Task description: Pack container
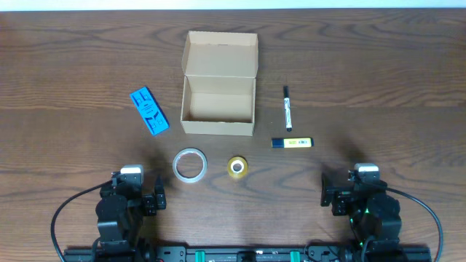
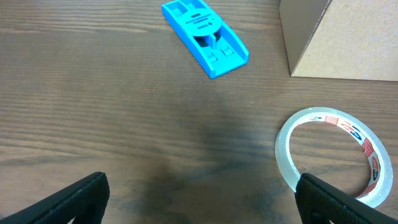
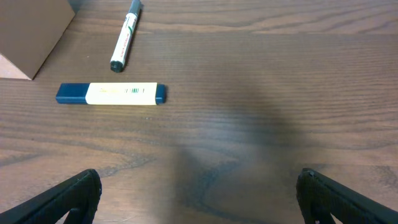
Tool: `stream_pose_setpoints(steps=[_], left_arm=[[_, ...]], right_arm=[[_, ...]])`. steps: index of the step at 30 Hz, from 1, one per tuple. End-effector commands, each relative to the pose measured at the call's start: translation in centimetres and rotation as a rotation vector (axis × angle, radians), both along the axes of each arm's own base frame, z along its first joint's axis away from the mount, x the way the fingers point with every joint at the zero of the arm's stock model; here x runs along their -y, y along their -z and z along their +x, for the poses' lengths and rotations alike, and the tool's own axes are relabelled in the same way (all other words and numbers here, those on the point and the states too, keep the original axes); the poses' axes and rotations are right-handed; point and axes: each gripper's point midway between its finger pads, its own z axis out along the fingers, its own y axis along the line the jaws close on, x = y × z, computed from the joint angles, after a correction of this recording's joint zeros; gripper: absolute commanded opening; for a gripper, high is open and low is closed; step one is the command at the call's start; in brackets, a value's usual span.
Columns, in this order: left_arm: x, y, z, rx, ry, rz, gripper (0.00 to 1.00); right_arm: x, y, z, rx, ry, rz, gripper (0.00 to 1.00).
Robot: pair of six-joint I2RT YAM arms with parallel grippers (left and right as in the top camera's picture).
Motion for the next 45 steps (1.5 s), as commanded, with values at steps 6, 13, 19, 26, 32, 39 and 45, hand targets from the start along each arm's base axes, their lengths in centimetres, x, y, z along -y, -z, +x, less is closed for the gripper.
stream_pose_setpoints(steps=[6,13,19,26,32,39,45], left_arm=[[-0.1,0.2,0.0,-0.001,-0.002,0.009,0.95],[-0.1,0.2,0.0,-0.001,-0.002,0.009,0.95],[-0.1,0.2,0.0,-0.001,-0.002,0.009,0.96],[-0.1,0.2,0.0,-0.001,-0.002,0.009,0.96],[-0.1,0.2,0.0,-0.001,-0.002,0.009,0.95],[-0.1,0.2,0.0,-0.001,-0.002,0.009,0.95],[-0.1,0.2,0.0,-0.001,-0.002,0.009,0.95]], right_arm=[[0.5,0.0,-0.1,0.0,0.029,0.003,0.99],[0.5,0.0,-0.1,0.0,0.029,0.003,0.99],[0.5,0.0,-0.1,0.0,0.029,0.003,0.99],[0.5,0.0,-0.1,0.0,0.029,0.003,0.99],[0.2,0.0,-0.1,0.0,0.017,0.013,0.99],[-0.7,-1.6,-0.1,-0.022,-0.028,0.041,0.99],[-1.3,-6.4,1.2,-0.098,-0.045,0.053,0.99]])
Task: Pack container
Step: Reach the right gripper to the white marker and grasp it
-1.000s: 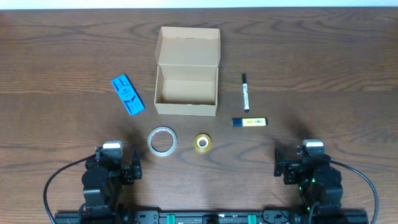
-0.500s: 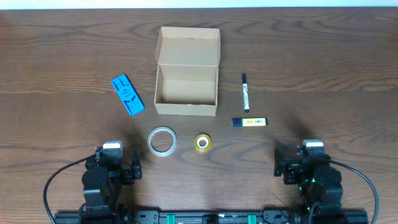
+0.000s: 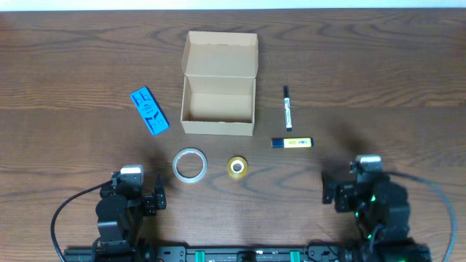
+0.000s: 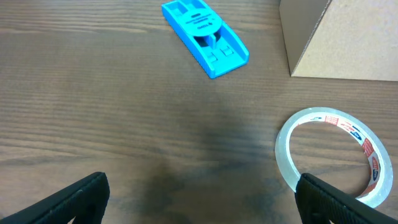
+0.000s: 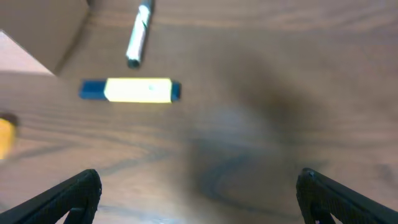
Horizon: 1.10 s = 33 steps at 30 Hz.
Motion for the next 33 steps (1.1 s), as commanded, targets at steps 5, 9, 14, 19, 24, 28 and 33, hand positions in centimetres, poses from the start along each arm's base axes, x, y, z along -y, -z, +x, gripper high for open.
stream_pose_setpoints(steps=[5,9,14,19,24,28,33], left_arm=[[-0.1,0.2,0.0,-0.001,-0.002,0.008,0.95],[-0.1,0.2,0.0,-0.001,-0.002,0.008,0.95],[-0.1,0.2,0.0,-0.001,-0.002,0.008,0.95],[-0.1,0.2,0.0,-0.001,-0.002,0.008,0.95],[-0.1,0.2,0.0,-0.001,-0.002,0.008,0.96],[-0.1,0.2,0.0,-0.001,-0.002,0.009,0.95],[-0.1,0.2,0.0,-0.001,-0.002,0.009,0.95]], right_arm=[[-1.0,-6.0,3.3,-0.09,-0.018,0.042,0.99],[-2.1,-7.7,6.0,-0.186,-0.041,0.04,0.99],[-3.6,-8.8,9.9,-0.304,-0.043,0.029,0.99],[-5.3,-8.5,13.8,-0.395,-0.031,0.028,0.99],[-6.1,-6.4,17.2,-0.476,0.038,0.013,0.99],[-6.5,-3.3,19.0,-0.547,0.099,0.007,0.99],[-8.1,1.0,19.9,-0.624,0.101,0.004,0.99]])
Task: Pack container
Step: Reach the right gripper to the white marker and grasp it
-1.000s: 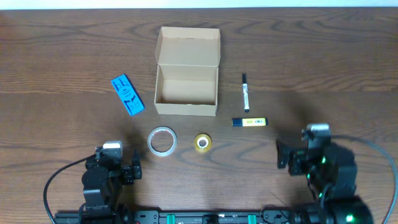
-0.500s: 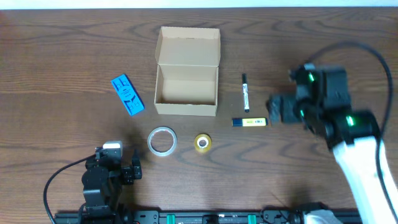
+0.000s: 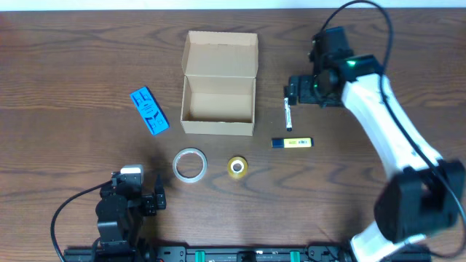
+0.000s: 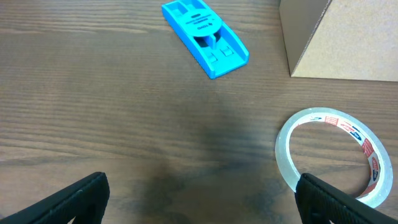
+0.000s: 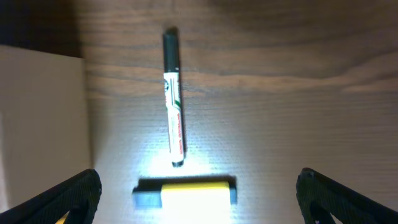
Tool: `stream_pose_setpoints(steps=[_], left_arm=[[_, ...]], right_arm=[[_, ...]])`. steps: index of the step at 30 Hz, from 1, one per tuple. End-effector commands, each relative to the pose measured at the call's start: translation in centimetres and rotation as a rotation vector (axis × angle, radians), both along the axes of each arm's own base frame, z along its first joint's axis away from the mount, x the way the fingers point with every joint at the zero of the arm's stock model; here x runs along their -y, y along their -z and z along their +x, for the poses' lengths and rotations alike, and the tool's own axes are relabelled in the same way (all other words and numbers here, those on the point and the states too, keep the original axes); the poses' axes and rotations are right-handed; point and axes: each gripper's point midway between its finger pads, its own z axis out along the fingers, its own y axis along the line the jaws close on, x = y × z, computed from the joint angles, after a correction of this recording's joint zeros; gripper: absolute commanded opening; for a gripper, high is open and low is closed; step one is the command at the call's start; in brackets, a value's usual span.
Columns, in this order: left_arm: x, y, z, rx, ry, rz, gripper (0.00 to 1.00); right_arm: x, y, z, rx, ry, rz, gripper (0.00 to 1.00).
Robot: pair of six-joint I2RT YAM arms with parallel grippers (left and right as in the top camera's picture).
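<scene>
The open cardboard box (image 3: 218, 98) stands at table centre with its lid folded back; its wall (image 5: 40, 124) shows in the right wrist view. My right gripper (image 3: 300, 91) hangs open, raised over the black-and-white marker (image 3: 288, 109) just right of the box. From the right wrist camera the marker (image 5: 173, 99) lies lengthwise ahead, and the yellow highlighter (image 5: 185, 190) with its blue cap lies crosswise between the fingers (image 5: 81, 193), well below them. My left gripper (image 3: 137, 191) rests open at the front left, empty, with the clear tape ring (image 4: 336, 155) beside its right finger.
A blue plastic piece (image 3: 149, 110) lies left of the box and shows again as the blue piece (image 4: 205, 37) in the left wrist view. A small yellow tape roll (image 3: 237, 167) sits in front of the box next to the clear ring (image 3: 190, 164). The highlighter (image 3: 293, 143) lies below the marker.
My right arm has left its resting place at the front right and now reaches out over the marker beside the box, gripper still open. The left arm and all objects are unmoved.
Both grippers first rested open at the table's front edge, with the objects spread around the box. Then the right wrist had shifted slightly, its view blurred. Now the right gripper hangs open above the marker and highlighter; nothing has been picked up.
</scene>
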Motion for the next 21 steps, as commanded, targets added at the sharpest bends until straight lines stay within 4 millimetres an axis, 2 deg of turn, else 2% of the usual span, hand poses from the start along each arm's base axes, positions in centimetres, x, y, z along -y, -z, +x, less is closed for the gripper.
stream_pose_setpoints(steps=[1,6,11,21], left_arm=[[-0.1,0.2,0.0,-0.003,-0.002,0.009,0.95],[-0.1,0.2,0.0,-0.003,-0.002,0.009,0.95],[-0.1,0.2,0.0,-0.003,-0.002,0.009,0.95],[-0.1,0.2,0.0,-0.003,-0.002,0.009,0.95]], right_arm=[[-1.4,1.7,0.7,-0.022,0.019,0.003,0.99],[-2.5,3.9,0.9,-0.05,-0.009,-0.014,0.99],[-2.4,5.3,0.8,-0.079,-0.009,-0.021,0.96],[-2.7,9.8,1.1,-0.143,-0.01,-0.031,0.9]])
